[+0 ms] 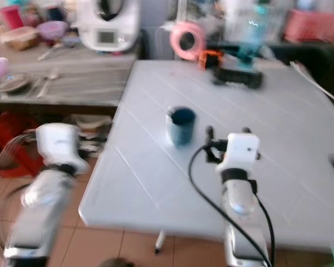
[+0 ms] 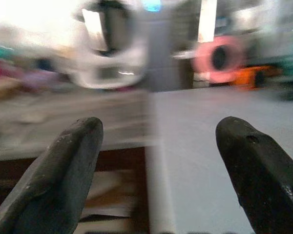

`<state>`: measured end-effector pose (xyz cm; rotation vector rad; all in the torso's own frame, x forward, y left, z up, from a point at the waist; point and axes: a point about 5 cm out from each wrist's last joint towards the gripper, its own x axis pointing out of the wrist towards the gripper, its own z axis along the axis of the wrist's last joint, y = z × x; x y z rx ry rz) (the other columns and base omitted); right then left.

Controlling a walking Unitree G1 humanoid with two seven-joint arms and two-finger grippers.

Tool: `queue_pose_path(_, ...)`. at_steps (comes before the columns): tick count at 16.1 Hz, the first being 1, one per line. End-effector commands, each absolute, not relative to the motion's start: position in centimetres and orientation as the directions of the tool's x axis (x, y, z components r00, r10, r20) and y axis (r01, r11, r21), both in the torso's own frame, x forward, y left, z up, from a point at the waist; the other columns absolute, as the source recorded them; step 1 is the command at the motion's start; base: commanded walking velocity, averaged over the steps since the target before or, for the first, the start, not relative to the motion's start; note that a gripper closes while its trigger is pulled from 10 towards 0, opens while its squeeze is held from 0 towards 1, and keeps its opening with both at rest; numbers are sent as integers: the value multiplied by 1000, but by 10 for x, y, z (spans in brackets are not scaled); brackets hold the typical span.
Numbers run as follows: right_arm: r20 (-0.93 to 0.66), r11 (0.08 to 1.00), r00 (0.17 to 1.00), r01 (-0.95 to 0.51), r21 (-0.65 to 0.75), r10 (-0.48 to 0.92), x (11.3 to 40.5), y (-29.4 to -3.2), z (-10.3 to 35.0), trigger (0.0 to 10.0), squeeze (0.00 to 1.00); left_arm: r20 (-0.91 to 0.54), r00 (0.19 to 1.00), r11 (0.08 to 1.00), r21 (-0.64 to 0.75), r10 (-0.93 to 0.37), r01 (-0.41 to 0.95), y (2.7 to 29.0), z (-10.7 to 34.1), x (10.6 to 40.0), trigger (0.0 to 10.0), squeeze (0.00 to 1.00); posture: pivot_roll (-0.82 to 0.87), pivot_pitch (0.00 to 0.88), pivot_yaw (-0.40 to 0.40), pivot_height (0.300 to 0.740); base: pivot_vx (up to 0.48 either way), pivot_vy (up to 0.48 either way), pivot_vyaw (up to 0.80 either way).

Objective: Setting the table

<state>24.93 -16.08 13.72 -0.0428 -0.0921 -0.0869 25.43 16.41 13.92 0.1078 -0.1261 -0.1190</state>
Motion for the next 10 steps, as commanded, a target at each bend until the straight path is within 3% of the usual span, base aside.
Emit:
queue_pose_path(1, 86, 995, 992, 94, -23, -92, 247, -161, 135, 10000, 0, 122, 986, 981, 170, -110, 88, 165, 137, 251, 10000, 0, -12, 0, 19, 740, 0, 0, 0)
queue_pose_path(4, 86, 998, 995, 56, 14, -57, 252, -151, 137, 10000, 0, 142, 988, 978, 206, -66, 35, 170, 138, 251, 10000, 0, -2, 0, 25, 740, 0, 0, 0)
queue_pose_path(6, 85, 1000, 996, 24, 1, -24, 250, -144, 136, 10000, 0, 176, 977, 971, 228, -117, 75, 168, 143, 247, 10000, 0, 6, 0, 24, 740, 0, 0, 0)
queue_pose_path(10, 91, 998, 995, -32, -55, 37, 248, -142, 135, 10000, 0, 161, 985, 973, 230, -59, 20, 176, 141, 244, 10000, 0, 9, 0, 26, 740, 0, 0, 0)
